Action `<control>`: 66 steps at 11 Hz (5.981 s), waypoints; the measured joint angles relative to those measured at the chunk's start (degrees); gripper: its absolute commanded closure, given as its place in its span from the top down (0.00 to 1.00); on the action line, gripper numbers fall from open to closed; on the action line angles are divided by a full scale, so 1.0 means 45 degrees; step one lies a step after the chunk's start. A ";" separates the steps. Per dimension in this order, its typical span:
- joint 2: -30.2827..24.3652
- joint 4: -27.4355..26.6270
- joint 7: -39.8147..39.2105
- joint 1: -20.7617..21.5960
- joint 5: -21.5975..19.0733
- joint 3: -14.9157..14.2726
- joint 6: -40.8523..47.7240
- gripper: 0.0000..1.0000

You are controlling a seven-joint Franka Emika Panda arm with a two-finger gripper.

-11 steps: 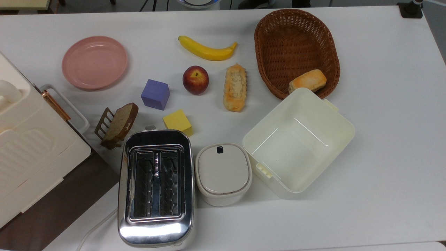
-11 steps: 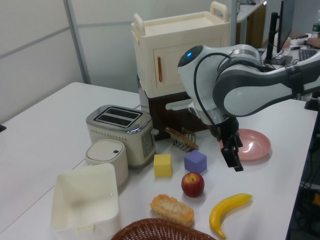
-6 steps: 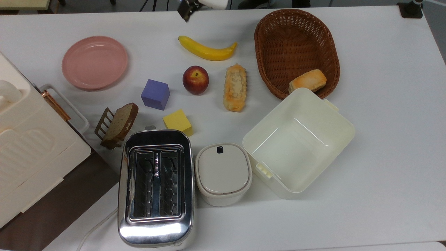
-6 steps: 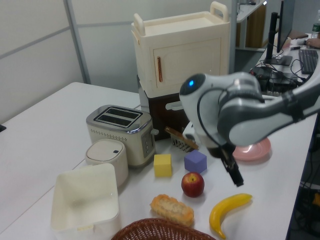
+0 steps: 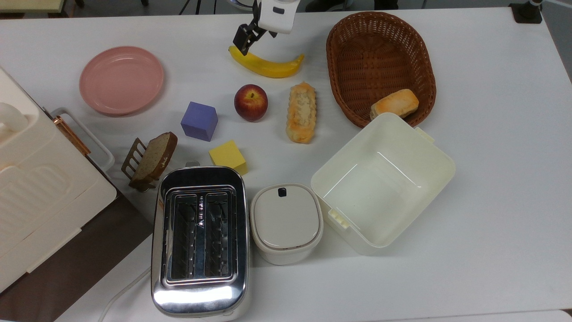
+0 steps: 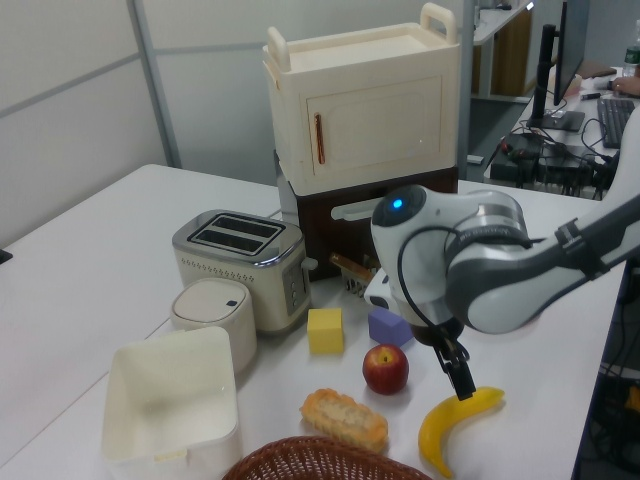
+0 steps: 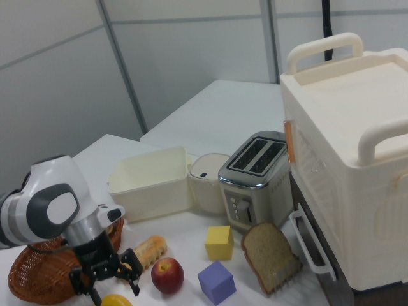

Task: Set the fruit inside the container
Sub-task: 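Lower the open gripper over the middle of the yellow banana, then close the gripper on the banana and lift it, then carry the held banana over the cream plastic container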

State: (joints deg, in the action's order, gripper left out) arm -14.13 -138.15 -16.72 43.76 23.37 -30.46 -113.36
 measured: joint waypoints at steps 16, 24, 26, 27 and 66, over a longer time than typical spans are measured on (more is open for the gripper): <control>0.1311 -0.0560 -0.0258 0.0011 0.0455 -0.0113 -0.1851 1.00; 0.1436 -0.0926 0.0326 0.0384 0.0455 -0.0113 -0.2104 0.91; 0.1562 -0.0992 0.0326 0.0384 0.0455 -0.0113 -0.2104 0.92; 0.1651 -0.1000 0.0323 0.0384 0.0455 -0.0113 -0.2104 0.92; 0.6494 1.1587 0.5329 -0.7704 -0.3034 0.9048 0.0056 0.09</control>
State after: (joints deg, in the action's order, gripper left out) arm 15.09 -86.01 7.26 9.09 9.72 10.26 -113.11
